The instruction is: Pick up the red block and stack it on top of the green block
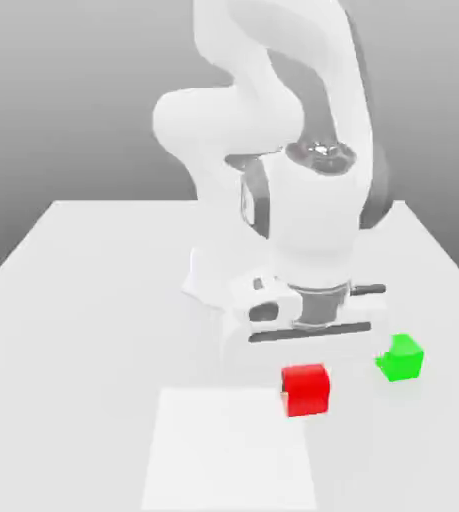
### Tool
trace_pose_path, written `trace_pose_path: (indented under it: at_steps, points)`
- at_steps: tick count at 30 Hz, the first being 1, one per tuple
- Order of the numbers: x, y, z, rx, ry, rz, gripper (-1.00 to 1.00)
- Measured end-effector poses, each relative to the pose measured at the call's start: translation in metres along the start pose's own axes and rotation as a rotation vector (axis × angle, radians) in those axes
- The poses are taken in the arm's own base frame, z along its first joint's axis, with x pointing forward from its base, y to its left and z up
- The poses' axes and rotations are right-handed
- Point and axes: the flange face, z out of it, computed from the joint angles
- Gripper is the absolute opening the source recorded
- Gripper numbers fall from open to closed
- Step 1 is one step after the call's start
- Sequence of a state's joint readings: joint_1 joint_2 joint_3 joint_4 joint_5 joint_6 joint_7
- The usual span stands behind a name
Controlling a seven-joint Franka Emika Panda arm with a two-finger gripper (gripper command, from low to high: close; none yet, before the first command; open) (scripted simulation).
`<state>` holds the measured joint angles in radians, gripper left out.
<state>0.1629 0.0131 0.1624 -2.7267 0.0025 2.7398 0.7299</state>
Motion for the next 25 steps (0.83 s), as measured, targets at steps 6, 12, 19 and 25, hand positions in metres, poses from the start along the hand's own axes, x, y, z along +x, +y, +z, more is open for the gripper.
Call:
trace_pose_path:
  at_steps: [6,12,19,25]
  points:
    - [-0.069,-0.042,-0.012,0.0,-0.002,-0.442,-1.0]
    - [-0.137,-0.064,-0.021,-0.001,-0.002,-0.869,-1.0]
    - [-0.18,-0.074,0.005,-0.006,0.001,-1.14,-1.0]
    - [-0.181,-0.073,0.038,-0.005,0.0,-1.142,1.0]
